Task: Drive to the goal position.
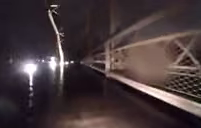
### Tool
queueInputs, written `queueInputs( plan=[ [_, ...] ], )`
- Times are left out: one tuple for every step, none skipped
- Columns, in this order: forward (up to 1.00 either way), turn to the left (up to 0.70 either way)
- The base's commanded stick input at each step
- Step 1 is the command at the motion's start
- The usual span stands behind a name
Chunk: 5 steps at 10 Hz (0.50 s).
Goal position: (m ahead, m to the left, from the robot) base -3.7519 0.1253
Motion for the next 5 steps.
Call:
queueInputs(
  plan=[
    [1.00, 0.01],
    [1.00, 0.00],
    [1.00, 0.00],
    [1.00, 0.21],
    [1.00, 0.39]
  ],
)
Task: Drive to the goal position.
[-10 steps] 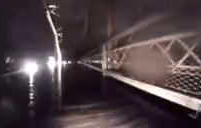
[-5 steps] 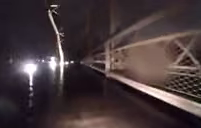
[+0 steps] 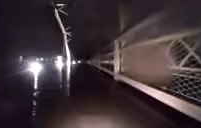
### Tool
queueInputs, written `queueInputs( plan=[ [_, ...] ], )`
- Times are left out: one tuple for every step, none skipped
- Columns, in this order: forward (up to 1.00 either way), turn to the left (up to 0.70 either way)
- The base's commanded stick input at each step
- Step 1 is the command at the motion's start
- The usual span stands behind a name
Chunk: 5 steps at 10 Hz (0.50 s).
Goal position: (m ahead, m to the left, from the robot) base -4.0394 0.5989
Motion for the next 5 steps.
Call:
queueInputs(
  plan=[
    [1.00, 0.40],
    [1.00, 0.40],
    [1.00, 0.40],
    [1.00, 0.35],
    [1.00, 0.21]
  ],
)
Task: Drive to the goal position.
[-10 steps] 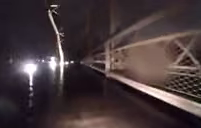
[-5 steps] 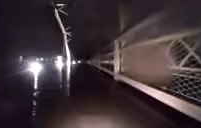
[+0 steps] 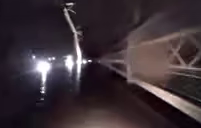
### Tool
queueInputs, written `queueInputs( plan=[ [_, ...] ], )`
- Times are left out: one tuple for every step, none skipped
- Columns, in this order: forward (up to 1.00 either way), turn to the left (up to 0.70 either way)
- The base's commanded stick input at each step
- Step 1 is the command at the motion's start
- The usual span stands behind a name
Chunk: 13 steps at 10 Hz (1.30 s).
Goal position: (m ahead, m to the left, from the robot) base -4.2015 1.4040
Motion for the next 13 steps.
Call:
queueInputs(
  plan=[
    [1.00, 0.03],
    [1.00, 0.00],
    [1.00, 0.00],
    [1.00, 0.00],
    [1.00, 0.00],
    [1.00, 0.00],
    [1.00, 0.00],
    [1.00, -0.02],
    [1.00, -0.12],
    [1.00, -0.36],
    [1.00, -0.40],
    [1.00, -0.39],
    [1.00, -0.06]
  ],
)
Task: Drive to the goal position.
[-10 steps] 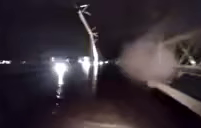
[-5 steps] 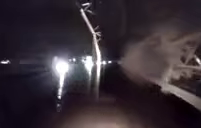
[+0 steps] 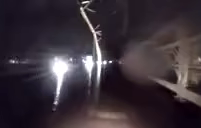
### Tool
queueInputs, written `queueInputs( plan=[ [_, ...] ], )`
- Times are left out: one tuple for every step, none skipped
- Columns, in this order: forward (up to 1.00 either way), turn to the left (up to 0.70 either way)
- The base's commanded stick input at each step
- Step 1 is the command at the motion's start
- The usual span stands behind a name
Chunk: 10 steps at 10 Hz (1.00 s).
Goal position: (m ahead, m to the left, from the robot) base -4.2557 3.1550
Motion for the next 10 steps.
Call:
queueInputs(
  plan=[
    [1.00, 0.00],
    [1.00, 0.00],
    [1.00, 0.00],
    [1.00, 0.00],
    [1.00, 0.00],
    [1.00, 0.00],
    [1.00, 0.00],
    [1.00, 0.00],
    [1.00, 0.00],
    [1.00, 0.00]
  ],
)
